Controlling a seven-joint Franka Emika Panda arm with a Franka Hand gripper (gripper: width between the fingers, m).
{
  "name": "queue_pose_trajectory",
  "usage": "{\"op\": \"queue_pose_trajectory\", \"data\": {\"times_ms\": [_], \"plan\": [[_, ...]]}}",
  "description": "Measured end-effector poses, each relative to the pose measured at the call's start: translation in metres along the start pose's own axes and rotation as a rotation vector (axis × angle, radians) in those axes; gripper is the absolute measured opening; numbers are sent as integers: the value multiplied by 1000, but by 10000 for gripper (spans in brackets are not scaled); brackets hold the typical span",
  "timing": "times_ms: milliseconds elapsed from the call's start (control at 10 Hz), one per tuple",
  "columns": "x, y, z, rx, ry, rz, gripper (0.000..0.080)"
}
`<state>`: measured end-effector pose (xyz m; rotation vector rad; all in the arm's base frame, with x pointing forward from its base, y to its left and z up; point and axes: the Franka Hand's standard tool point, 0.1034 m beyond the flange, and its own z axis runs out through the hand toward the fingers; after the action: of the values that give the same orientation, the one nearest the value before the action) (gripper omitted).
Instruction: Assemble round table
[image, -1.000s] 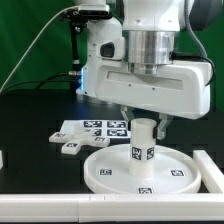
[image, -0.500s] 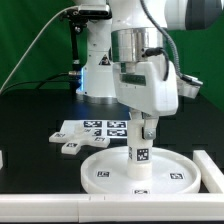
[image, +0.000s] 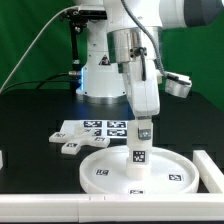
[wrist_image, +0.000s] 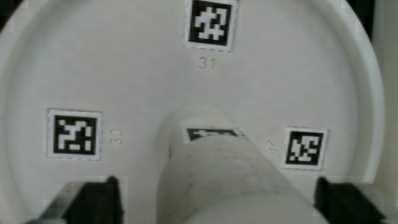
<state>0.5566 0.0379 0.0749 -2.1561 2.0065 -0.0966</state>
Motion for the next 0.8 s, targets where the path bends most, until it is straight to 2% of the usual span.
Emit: {"op": "queue_pose_trajectory", "data": {"times_ms": [100,200,600,800], "plan": [[0,-2,-1,-13,-17,-158,606],[-6,-5,-2,-42,-47,-311,641],[-6,-6,-3,-45,-52,-599,648],[4,-6,-4,-62,-38,-945,648]]}}
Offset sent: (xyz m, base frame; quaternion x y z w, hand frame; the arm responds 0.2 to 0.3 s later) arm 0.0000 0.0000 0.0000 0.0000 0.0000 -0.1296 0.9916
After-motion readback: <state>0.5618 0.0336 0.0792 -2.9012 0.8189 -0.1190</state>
